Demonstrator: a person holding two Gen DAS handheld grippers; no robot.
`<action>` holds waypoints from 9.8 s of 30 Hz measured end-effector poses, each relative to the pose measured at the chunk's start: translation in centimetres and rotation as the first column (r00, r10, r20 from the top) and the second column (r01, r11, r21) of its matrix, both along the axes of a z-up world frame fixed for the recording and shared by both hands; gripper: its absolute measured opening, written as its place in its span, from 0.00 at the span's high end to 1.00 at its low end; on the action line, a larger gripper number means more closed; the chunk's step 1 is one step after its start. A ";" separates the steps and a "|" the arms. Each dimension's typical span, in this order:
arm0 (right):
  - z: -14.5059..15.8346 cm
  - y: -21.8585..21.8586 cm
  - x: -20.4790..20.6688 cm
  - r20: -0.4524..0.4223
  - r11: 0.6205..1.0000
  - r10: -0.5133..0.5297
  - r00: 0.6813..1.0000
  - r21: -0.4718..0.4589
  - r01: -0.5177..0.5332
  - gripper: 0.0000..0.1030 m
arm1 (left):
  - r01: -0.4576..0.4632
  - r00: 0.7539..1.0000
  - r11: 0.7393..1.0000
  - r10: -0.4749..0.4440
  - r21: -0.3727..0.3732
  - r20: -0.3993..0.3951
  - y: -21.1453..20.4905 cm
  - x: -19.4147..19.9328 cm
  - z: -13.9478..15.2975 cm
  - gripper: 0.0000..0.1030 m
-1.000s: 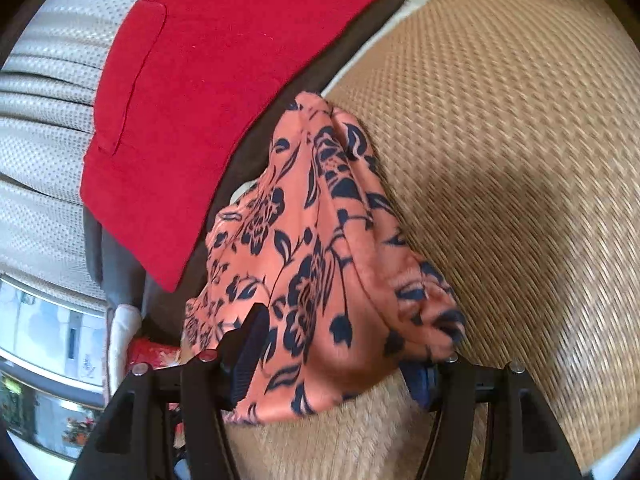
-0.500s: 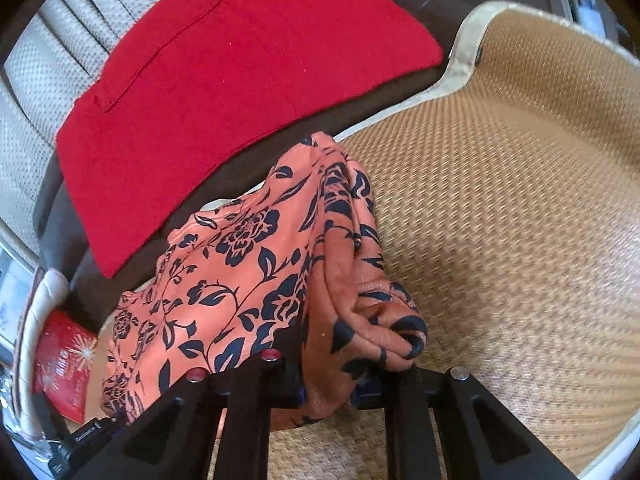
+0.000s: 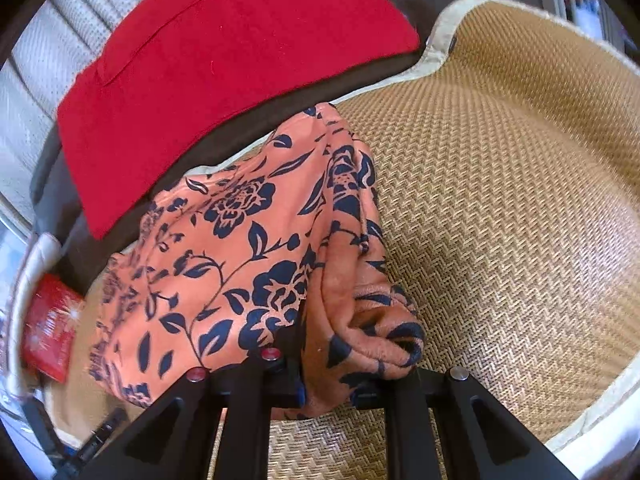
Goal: Fold small clothes
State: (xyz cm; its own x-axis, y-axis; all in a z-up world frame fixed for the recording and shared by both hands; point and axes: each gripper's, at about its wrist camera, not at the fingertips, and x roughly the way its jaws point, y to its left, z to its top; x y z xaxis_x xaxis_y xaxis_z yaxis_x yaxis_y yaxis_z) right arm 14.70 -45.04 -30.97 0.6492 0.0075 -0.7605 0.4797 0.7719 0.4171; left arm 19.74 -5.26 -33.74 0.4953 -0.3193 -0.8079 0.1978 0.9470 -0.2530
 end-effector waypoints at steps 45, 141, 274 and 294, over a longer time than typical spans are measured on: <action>-0.9 8.3 4.7 -0.005 0.855 0.484 0.875 0.218 -0.471 0.90 | -0.053 0.999 0.999 0.053 -0.011 -0.009 4.4 4.9 1.4 0.88; 0.3 13.3 7.5 0.063 0.849 0.515 0.855 0.098 -0.519 0.81 | -0.251 0.968 0.908 0.226 -0.335 -0.113 3.0 9.6 0.3 0.77; 4.7 -4.6 5.5 -0.101 0.958 0.263 0.959 -0.088 -0.272 0.70 | 0.496 0.819 0.857 -0.514 0.138 0.254 -18.8 2.0 3.4 0.17; 5.2 -6.2 1.5 -0.010 0.979 0.203 0.979 -0.023 -0.203 0.70 | 0.495 0.820 0.857 -0.514 0.142 0.252 -18.9 2.0 3.5 0.17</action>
State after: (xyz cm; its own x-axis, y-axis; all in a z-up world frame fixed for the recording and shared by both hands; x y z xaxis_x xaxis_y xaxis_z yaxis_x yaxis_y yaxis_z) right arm 16.19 -51.26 -25.82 0.6301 0.1207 -0.7671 0.3150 0.8632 0.3945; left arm 21.76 -24.12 -30.22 0.4816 -0.5353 -0.6940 0.7036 0.7082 -0.0580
